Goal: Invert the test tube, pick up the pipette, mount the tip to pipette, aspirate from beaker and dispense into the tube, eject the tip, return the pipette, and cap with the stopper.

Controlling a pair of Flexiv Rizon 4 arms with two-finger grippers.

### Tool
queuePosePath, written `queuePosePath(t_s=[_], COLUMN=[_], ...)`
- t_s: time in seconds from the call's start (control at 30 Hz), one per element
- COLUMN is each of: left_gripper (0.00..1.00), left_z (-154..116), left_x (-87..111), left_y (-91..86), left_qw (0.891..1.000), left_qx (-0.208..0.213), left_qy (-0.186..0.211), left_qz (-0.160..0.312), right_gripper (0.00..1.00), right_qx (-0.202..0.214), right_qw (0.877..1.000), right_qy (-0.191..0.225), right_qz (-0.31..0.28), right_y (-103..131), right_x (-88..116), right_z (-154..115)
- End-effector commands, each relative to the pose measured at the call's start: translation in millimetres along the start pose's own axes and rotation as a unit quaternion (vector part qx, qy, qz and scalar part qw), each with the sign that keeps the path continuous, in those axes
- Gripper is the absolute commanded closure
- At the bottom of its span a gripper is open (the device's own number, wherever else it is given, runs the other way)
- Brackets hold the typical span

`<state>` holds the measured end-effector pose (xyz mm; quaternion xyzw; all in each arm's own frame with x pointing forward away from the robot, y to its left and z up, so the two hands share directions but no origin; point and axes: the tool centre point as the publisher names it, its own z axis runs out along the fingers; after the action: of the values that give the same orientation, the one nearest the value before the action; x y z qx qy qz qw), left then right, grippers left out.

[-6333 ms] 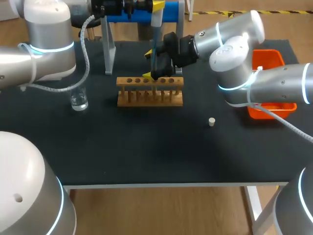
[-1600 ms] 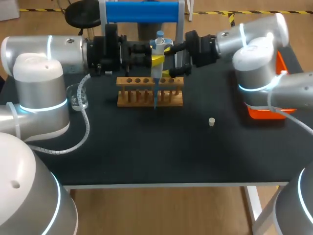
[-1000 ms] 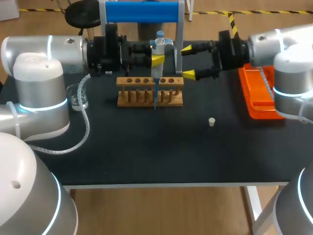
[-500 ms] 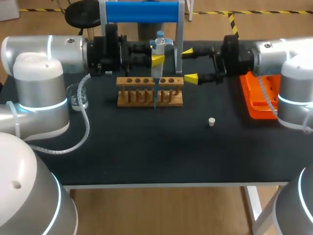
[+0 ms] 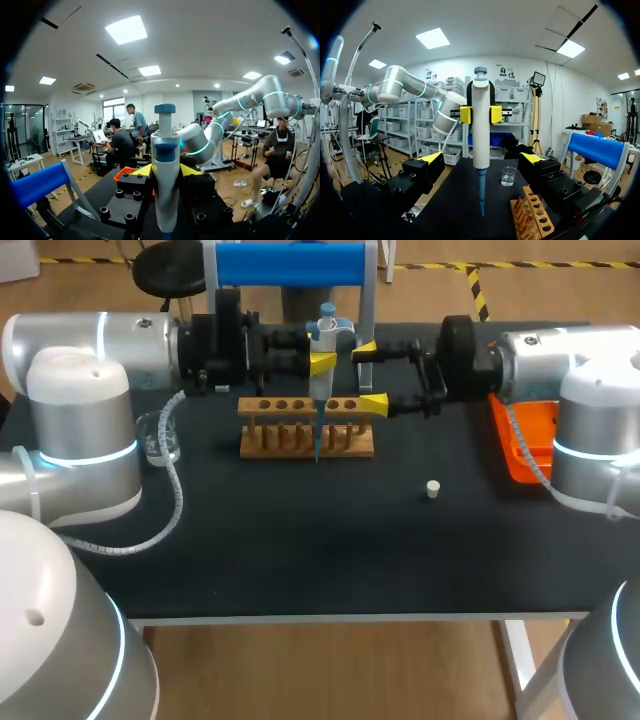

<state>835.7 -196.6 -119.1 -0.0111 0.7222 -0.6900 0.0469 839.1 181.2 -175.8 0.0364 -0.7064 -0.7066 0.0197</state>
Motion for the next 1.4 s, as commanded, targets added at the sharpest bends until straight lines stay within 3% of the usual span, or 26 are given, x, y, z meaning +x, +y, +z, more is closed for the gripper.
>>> queuePosePath(t_s=[0.03, 0.47, 0.77, 1.4], left_gripper=[1.00, 1.00, 1.00, 1.00], left_z=[0, 0, 0, 0], left_x=[0.4, 0.4, 0.4, 0.4], left_y=[-0.2, -0.2, -0.2, -0.2], left_qw=[1.000, 1.000, 1.000, 1.000], left_qx=[0.001, 0.001, 0.001, 0.001], left_qy=[-0.001, -0.001, -0.001, -0.001], left_qz=[0.001, 0.001, 0.001, 0.001], right_gripper=[0.00, 0.00, 0.06, 0.35], right_qx=[-0.001, -0.005, -0.002, -0.006], right_qw=[1.000, 1.000, 1.000, 1.000], right_qy=[-0.001, 0.013, 0.007, -0.011], right_qz=[0.001, 0.001, 0.005, 0.013], right_y=[1, 8, 6, 10], right_x=[-2, 2, 0, -3], right_z=[12, 37, 51, 67])
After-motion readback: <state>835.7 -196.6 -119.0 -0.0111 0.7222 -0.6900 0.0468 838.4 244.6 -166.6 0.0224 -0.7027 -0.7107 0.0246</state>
